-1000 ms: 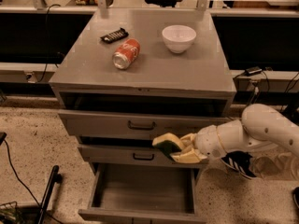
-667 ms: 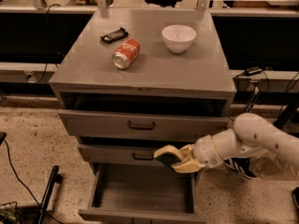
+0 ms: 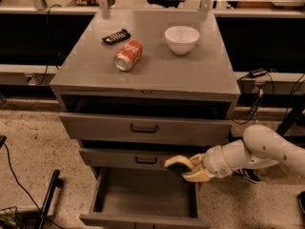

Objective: Place sponge into bottom drawer

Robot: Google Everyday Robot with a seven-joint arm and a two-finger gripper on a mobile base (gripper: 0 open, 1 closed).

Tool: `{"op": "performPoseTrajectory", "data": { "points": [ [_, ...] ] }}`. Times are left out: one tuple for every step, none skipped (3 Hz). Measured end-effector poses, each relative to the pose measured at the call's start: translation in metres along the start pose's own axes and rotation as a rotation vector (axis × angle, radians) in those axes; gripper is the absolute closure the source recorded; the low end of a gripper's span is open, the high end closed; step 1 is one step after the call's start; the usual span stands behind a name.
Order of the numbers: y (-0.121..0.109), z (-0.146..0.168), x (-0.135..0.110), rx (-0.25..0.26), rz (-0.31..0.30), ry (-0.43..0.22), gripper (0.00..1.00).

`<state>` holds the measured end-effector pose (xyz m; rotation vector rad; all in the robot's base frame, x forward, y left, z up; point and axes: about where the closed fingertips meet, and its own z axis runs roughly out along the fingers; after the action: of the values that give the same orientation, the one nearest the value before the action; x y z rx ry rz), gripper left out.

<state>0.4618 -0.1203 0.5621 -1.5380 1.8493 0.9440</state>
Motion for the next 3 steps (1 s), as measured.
{"op": "performPoseTrajectory", "data": {
  "points": [
    [0.000,-0.001,0.001,0.004,-0.003,0.000,1.00],
    [-0.003,0.012,0.005,-0.009,-0.031,0.033,1.00],
    [-0.012,0.033,0.032,0.008,-0.074,0.046,1.00]
  ]
}}
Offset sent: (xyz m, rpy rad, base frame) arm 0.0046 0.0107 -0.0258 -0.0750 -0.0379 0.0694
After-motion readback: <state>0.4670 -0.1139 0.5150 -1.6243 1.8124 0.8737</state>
